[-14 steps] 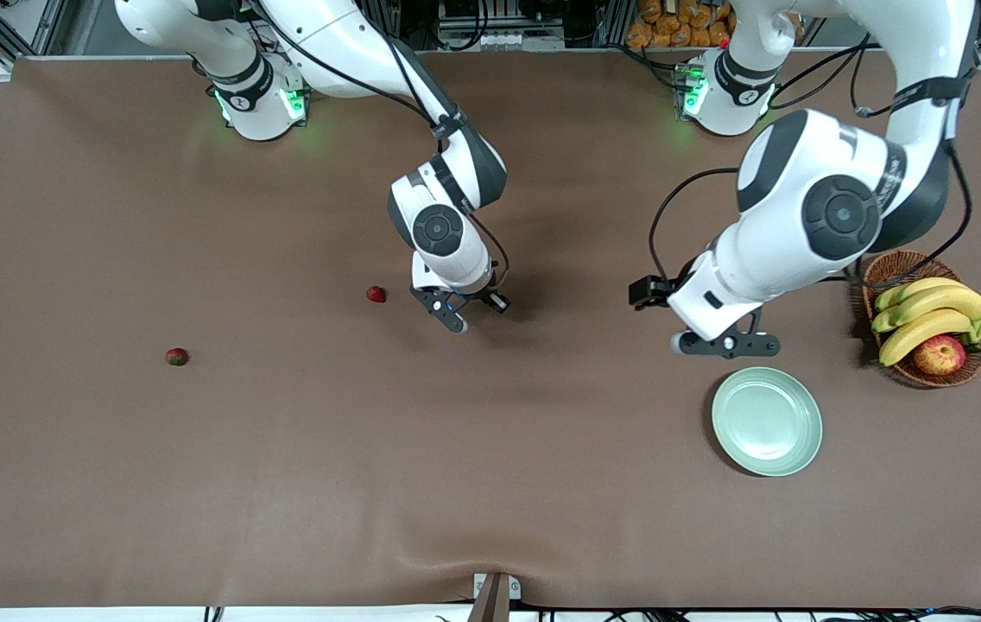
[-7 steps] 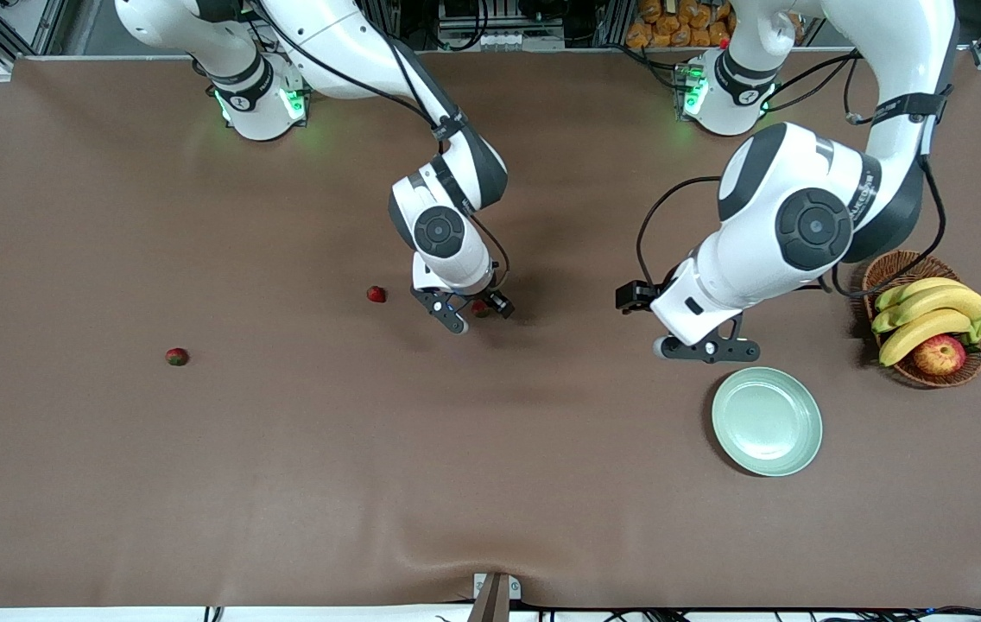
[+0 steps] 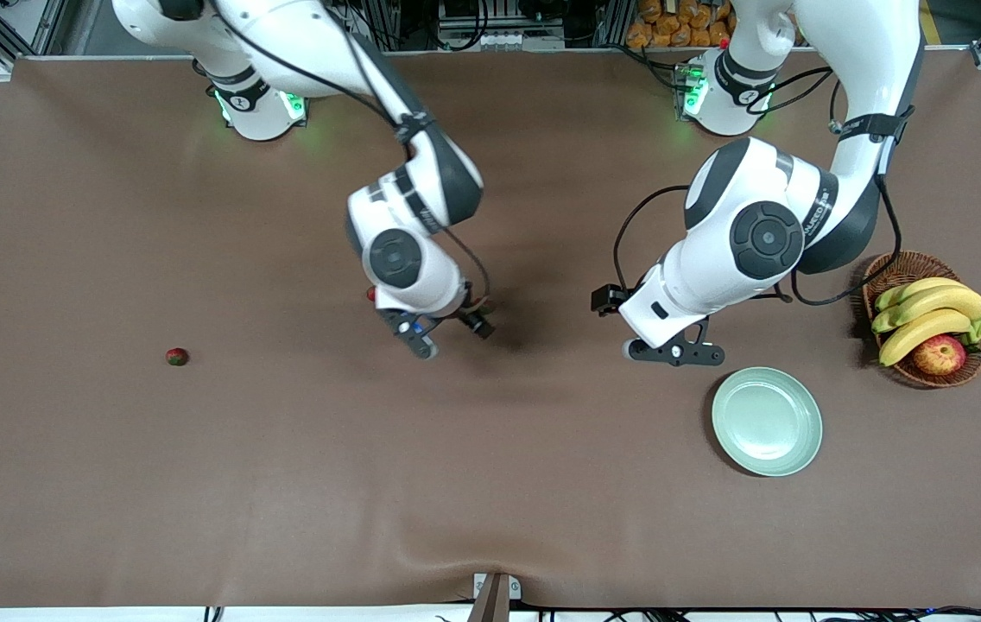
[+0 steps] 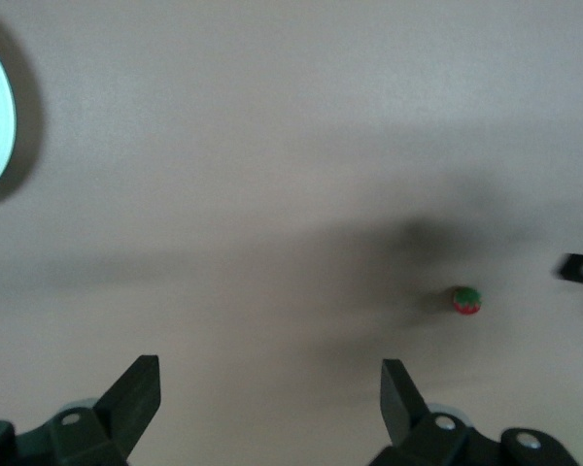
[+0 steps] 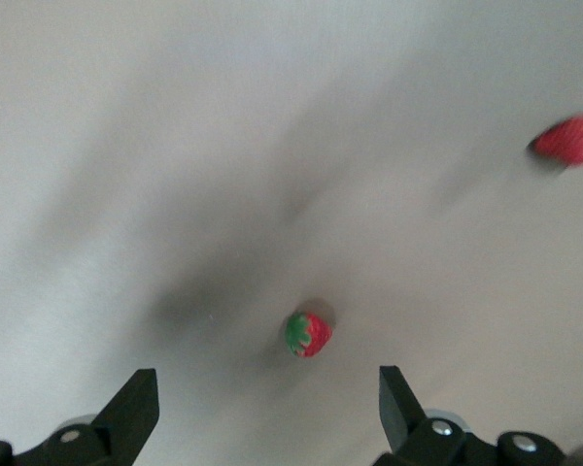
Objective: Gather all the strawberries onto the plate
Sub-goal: 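Set the strawberry mid-table with the right gripper while the left gripper approaches, then grasp the strawberry with the left gripper while the right gripper reaches another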
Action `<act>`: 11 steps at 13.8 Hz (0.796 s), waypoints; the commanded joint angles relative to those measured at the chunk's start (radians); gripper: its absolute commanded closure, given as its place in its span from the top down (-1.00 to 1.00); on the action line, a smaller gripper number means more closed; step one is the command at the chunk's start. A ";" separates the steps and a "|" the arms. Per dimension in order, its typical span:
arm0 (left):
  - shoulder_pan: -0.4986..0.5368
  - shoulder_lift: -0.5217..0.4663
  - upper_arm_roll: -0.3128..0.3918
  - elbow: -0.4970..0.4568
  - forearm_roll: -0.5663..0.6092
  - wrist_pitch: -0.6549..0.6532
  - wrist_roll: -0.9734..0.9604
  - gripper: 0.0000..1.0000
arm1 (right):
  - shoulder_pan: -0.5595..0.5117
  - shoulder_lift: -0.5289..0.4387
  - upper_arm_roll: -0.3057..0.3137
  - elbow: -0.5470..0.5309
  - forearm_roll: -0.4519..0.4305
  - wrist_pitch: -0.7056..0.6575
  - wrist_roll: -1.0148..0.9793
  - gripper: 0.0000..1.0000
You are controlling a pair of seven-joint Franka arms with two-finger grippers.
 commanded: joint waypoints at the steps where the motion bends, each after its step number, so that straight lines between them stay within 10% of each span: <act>1: -0.061 0.033 0.007 0.017 0.019 0.055 -0.094 1.00 | -0.093 -0.055 0.015 0.000 0.001 -0.064 -0.094 1.00; 11: -0.312 0.257 0.016 0.116 0.189 0.207 -0.516 1.00 | -0.374 -0.169 0.015 -0.012 -0.170 -0.298 -0.503 1.00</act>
